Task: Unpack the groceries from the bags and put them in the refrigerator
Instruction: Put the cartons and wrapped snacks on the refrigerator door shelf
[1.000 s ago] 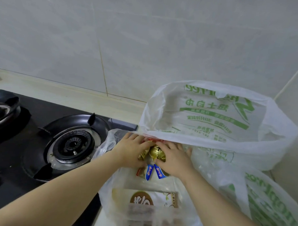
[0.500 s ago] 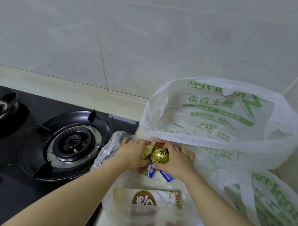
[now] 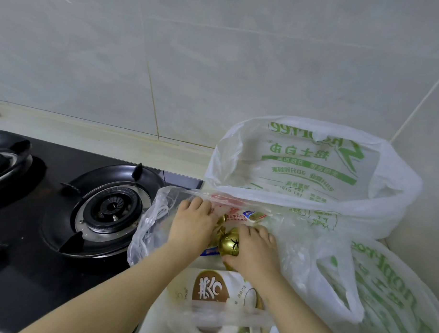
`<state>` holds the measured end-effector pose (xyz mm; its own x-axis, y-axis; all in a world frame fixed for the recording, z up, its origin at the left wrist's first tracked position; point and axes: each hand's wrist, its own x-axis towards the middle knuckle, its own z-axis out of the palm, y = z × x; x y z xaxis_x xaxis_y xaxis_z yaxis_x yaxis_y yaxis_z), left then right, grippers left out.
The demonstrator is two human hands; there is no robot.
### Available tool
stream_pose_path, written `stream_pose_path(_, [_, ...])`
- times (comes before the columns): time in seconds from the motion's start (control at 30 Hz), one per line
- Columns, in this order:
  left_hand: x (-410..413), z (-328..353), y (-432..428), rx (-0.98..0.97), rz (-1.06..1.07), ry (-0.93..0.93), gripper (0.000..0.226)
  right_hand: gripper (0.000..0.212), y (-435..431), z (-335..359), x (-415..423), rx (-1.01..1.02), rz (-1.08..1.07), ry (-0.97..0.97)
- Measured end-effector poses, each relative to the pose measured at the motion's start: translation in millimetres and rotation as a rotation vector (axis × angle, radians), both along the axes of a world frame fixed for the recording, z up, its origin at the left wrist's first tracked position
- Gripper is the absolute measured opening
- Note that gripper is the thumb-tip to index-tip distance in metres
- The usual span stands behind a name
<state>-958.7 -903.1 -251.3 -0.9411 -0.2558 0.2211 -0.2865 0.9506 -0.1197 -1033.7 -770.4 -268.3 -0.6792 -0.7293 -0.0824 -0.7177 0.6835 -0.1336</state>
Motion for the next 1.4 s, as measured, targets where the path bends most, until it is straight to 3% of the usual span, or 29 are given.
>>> stream_pose_path(0.13, [12,0,5,0.245,-0.036,-0.027,0.027,0.062,3,0,6,-0.1,-0.046,-0.173])
stream_pose_path(0.23, [19,1,5,0.561,0.041,0.007,0.028,0.057,7,1,8,-0.172,-0.103,-0.321])
stream_pose_path(0.3, [24,4,6,0.726,0.117,0.049,0.017,0.055,8,-1,9,-0.182,-0.136,-0.362])
stream_pose_path(0.5, [26,-3,4,0.864,0.214,0.074,0.04,0.086,13,-4,6,-0.097,-0.111,-0.407])
stream_pose_path(0.6, [28,-10,7,0.854,0.185,-0.094,0.056,0.089,16,-9,9,-0.005,-0.073,-0.351])
stream_pose_path(0.73, [29,-15,9,0.815,0.173,-0.152,0.072,0.09,18,-17,12,0.001,-0.148,-0.385])
stream_pose_path(0.83, [30,-22,10,0.68,0.157,-0.185,0.064,0.087,18,-17,14,-0.008,-0.165,-0.366])
stream_pose_path(1.07, [31,-20,12,0.67,0.251,-0.102,0.053,0.079,23,-11,18,-0.119,-0.209,-0.313])
stream_pose_path(1.27, [33,-9,14,0.626,0.139,-0.068,0.054,0.045,27,1,13,-0.41,-0.218,-0.522])
stream_pose_path(1.4, [35,0,16,0.692,0.12,-0.048,0.051,0.038,26,11,15,-0.498,-0.181,-0.51])
